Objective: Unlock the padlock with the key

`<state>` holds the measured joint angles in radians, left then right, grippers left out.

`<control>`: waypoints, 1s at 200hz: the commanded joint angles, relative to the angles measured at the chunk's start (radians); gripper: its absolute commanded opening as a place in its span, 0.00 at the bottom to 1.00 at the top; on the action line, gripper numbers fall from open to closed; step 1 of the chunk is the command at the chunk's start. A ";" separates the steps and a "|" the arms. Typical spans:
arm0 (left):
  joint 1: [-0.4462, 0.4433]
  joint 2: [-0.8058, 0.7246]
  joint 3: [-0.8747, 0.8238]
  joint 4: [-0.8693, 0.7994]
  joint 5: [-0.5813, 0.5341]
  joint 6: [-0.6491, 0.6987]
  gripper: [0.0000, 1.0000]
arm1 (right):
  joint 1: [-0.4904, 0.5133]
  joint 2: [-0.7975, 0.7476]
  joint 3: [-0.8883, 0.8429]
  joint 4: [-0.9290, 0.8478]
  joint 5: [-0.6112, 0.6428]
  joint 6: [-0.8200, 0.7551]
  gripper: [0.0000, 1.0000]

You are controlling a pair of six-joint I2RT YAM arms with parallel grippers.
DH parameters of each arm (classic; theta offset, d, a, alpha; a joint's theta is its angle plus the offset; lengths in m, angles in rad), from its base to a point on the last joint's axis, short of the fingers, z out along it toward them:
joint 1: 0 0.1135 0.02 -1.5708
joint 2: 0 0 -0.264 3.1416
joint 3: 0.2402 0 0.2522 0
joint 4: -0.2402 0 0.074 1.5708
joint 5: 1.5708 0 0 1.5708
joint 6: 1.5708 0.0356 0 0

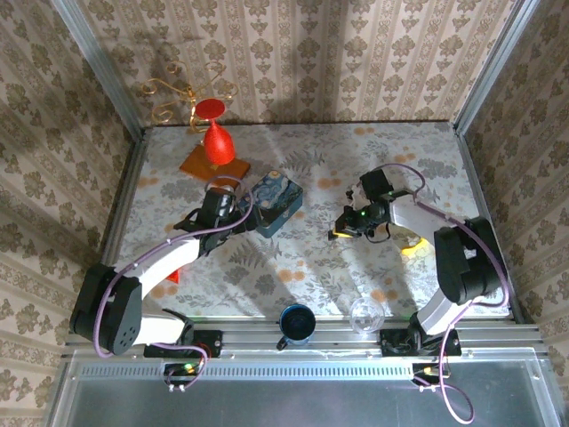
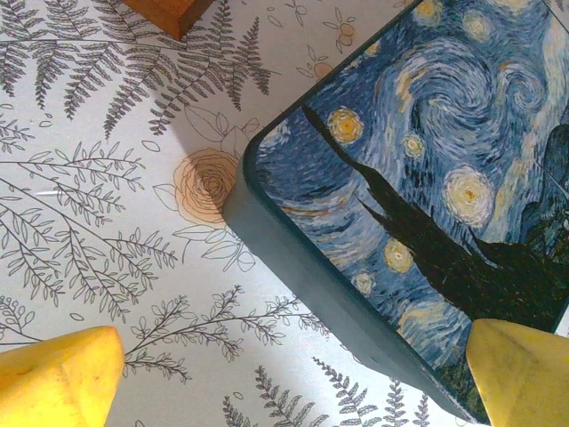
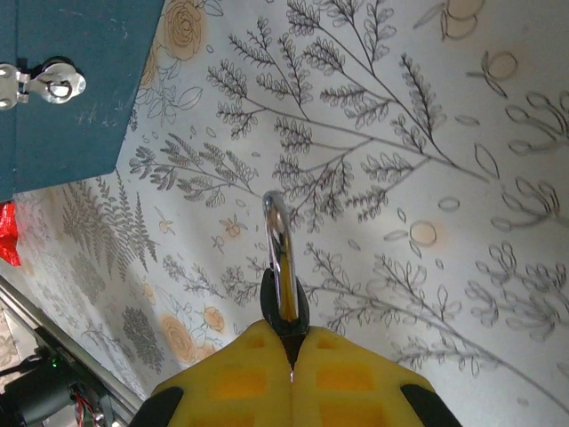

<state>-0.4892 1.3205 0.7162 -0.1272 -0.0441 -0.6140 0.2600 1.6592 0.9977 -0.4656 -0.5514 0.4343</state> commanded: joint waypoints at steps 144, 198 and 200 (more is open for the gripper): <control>0.026 -0.012 -0.008 0.008 0.047 -0.030 1.00 | -0.049 0.149 0.185 -0.221 0.222 -0.087 0.34; 0.026 0.008 -0.004 0.040 0.061 -0.095 1.00 | -0.013 0.081 0.278 -0.160 0.249 -0.066 0.59; 0.026 0.011 -0.004 0.042 0.062 -0.096 1.00 | -0.009 0.083 0.283 -0.155 0.249 -0.066 0.60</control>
<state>-0.4694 1.3209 0.7128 -0.1158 0.0017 -0.6632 0.2249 1.7882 1.2095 -0.6407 -0.3279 0.3645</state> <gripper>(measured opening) 0.999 0.550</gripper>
